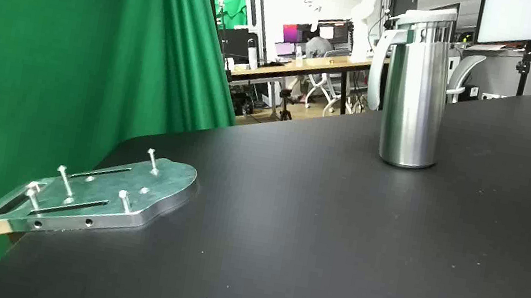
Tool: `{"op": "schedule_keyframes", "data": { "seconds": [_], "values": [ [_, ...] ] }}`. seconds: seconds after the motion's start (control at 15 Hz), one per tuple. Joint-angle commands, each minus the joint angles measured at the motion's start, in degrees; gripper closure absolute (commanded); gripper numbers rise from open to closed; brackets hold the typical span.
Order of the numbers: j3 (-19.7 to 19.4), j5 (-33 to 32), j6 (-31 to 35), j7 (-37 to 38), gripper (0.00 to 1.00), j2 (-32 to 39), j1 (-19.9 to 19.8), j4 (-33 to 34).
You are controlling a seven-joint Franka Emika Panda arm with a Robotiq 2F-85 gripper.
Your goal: Press down on the top of the silver flask
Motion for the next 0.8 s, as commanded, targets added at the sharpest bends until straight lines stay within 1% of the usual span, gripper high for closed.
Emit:
{"op": "schedule_keyframes", "data": {
  "seconds": [0.0, 0.53, 0.73],
  "values": [
    [1.22, 0.44, -0.22, -0.37, 0.0, 0.09, -1.32, 0.11],
    [1.22, 0.44, -0.21, -0.37, 0.0, 0.03, -1.32, 0.11],
    [2.94, -1.58, 0.44, -0.51, 0.0, 2.39, -1.07, 2.58]
  ]
}}
